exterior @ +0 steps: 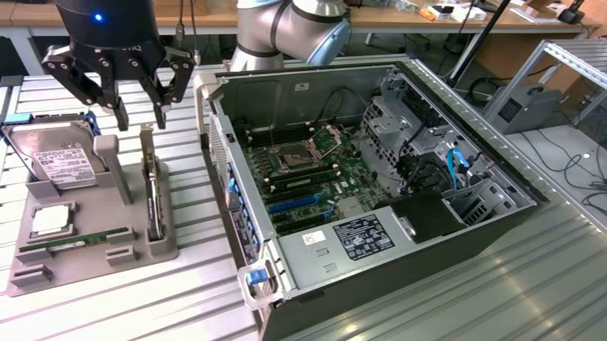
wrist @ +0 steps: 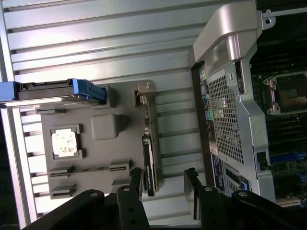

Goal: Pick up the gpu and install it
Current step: 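Pick up the gpu and move the gpu toward the slot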

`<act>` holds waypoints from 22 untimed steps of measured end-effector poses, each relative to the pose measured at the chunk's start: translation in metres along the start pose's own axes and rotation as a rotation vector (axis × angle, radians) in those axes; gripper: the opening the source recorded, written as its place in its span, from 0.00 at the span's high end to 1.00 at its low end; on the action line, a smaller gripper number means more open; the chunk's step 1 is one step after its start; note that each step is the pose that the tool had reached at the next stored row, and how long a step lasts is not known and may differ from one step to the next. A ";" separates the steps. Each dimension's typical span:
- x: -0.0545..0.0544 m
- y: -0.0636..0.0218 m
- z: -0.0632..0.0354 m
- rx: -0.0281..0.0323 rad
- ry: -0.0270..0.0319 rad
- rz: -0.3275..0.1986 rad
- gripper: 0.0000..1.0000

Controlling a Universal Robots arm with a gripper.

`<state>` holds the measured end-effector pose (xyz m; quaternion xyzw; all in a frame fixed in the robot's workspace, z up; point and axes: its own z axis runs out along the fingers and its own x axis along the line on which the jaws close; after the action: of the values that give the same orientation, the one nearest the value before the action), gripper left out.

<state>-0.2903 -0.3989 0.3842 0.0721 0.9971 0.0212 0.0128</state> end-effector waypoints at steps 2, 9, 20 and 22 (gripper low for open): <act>0.000 -0.0001 0.0010 0.0001 0.0001 0.000 0.52; 0.000 -0.0002 0.0039 -0.0005 0.0000 0.000 0.52; 0.000 -0.0003 0.0076 -0.0009 0.0002 0.000 0.52; 0.000 -0.0003 0.0081 -0.0010 0.0001 0.000 0.52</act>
<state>-0.2903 -0.3989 0.3761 0.0722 0.9971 0.0217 0.0128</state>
